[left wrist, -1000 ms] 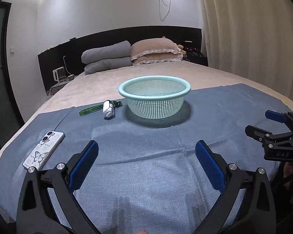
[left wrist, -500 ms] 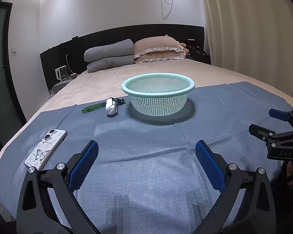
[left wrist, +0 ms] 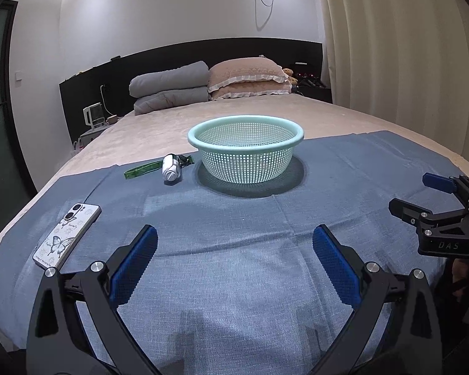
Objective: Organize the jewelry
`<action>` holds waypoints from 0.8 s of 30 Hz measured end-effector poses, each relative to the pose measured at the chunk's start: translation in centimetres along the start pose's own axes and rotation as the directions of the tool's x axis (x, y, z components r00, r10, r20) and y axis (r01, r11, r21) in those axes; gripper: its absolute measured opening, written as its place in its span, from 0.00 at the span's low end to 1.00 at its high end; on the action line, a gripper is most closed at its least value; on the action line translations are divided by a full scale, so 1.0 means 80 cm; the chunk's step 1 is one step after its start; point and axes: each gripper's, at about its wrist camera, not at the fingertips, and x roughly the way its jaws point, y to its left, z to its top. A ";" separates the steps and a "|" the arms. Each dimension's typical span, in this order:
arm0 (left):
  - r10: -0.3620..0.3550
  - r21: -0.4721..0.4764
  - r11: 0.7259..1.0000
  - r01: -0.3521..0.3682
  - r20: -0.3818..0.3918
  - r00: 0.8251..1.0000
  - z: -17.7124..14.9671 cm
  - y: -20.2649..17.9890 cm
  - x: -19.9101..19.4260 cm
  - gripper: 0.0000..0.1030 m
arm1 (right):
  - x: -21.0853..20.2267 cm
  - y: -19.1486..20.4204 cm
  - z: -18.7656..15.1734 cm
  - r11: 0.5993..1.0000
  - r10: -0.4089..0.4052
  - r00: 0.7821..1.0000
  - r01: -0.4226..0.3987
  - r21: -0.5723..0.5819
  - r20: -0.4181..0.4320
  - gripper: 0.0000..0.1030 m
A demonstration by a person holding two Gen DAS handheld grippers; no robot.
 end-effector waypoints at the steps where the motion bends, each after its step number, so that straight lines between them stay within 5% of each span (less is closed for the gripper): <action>1: 0.000 0.003 1.000 0.000 0.001 1.000 0.000 0.000 0.000 0.95 | 0.000 0.001 0.000 1.000 0.000 1.000 0.000 0.000 0.001 0.92; 24: 0.003 0.002 1.000 -0.003 -0.029 1.000 -0.005 0.001 0.005 0.95 | -0.002 0.004 -0.001 1.000 -0.009 1.000 0.009 -0.009 -0.002 0.92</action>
